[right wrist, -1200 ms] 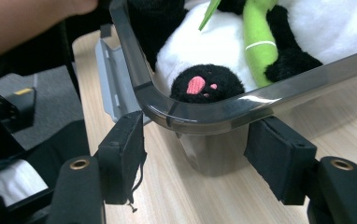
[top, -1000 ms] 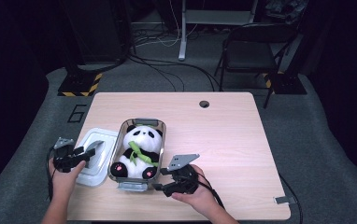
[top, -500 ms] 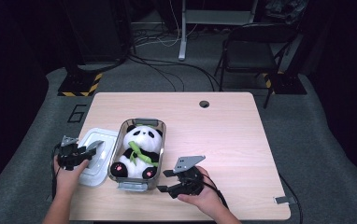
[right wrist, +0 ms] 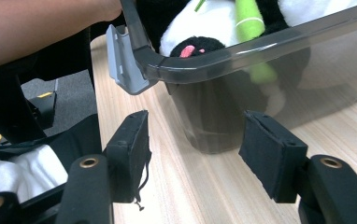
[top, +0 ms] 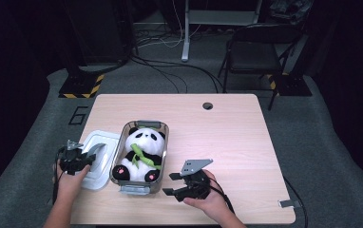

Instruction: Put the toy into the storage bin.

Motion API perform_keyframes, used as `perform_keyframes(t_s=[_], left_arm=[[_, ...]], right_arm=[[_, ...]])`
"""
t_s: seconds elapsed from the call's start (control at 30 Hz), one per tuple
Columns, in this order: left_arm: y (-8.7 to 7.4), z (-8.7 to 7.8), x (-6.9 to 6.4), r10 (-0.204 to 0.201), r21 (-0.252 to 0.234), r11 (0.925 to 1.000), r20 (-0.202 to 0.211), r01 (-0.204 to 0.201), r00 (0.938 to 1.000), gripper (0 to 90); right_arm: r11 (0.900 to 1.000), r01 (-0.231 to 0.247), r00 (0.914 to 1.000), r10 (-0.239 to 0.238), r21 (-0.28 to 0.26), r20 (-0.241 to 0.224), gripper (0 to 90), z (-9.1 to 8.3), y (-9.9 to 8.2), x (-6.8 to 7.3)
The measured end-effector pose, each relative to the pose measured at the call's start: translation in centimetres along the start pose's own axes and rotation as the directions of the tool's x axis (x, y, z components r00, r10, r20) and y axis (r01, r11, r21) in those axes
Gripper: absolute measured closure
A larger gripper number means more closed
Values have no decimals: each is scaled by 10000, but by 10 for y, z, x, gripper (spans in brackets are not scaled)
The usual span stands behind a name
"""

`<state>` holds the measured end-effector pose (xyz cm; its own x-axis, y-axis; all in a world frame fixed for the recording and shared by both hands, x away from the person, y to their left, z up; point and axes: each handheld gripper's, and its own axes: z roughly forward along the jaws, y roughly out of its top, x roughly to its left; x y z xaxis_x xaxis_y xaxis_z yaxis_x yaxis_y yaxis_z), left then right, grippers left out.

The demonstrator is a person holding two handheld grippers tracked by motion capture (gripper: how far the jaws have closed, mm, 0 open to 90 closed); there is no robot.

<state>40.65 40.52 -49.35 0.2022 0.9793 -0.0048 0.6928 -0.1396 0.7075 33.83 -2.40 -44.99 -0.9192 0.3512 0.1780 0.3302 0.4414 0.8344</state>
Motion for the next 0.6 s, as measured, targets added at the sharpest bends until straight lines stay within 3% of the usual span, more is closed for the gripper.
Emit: perform_keyframes(t_s=[0.23,0.6], left_arm=[[5,-6,0,184,36,9998,90,-184,9998,668],[14,-26,3,-194,-431,9989,375,210,9991,669]], right_arm=[[9999,91,10000,-91,69,38,414,2,-1,0],[10000,12,10000,-13,33,45,415,2,-1,0]])
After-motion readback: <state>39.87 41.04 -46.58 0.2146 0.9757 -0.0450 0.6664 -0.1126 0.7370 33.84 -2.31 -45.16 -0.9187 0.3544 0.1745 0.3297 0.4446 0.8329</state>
